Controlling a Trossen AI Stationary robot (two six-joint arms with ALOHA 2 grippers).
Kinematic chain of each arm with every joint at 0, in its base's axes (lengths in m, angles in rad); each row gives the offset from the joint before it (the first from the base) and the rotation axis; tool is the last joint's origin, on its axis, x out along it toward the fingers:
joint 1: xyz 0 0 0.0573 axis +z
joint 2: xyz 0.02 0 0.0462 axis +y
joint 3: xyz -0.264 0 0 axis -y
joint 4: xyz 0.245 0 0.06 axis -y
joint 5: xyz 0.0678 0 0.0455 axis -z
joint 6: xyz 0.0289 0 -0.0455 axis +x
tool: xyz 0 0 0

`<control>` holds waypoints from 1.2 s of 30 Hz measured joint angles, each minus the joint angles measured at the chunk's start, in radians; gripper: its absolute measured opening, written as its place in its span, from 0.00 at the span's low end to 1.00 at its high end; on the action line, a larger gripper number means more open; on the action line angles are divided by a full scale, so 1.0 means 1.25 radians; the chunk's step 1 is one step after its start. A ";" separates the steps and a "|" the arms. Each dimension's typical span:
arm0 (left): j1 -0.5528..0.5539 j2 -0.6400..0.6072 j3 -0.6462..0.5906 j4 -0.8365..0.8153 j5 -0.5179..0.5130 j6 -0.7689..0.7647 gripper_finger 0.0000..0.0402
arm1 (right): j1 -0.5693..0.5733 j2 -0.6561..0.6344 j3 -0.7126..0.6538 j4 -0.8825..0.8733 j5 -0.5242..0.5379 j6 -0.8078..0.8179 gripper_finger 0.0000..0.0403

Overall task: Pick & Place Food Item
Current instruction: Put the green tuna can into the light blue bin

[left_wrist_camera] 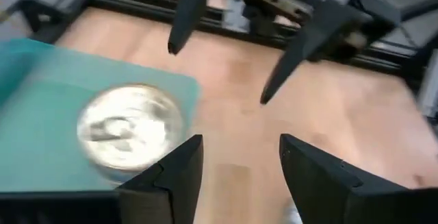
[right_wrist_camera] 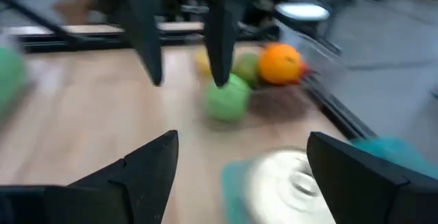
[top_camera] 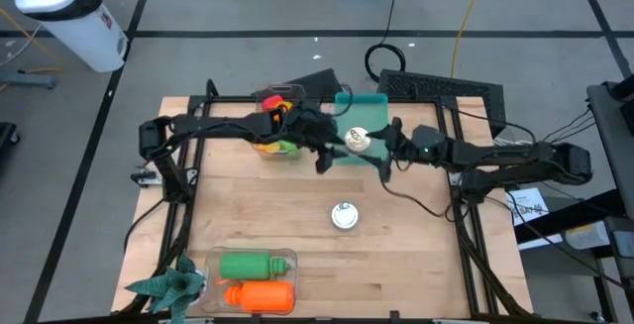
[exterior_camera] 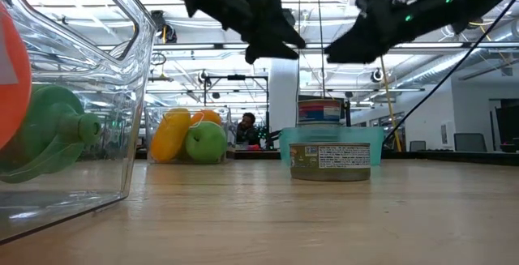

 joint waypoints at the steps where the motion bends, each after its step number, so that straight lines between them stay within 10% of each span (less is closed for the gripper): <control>1: -0.016 -0.012 -0.019 0.016 -0.001 -0.004 0.49 | 0.022 -0.016 0.001 -0.012 0.000 -0.009 0.75; 12: -0.270 -0.226 -0.378 0.326 -0.230 -0.110 0.39 | 0.297 -0.042 0.000 -0.066 0.074 0.022 0.75; 23: -0.452 -0.062 -0.508 0.530 -0.383 -0.261 0.34 | 0.492 0.178 0.000 -0.086 0.214 0.172 0.74; 36: -0.423 0.168 -0.442 0.551 -0.396 -0.274 0.71 | 0.518 0.332 -0.013 -0.079 0.213 0.304 0.74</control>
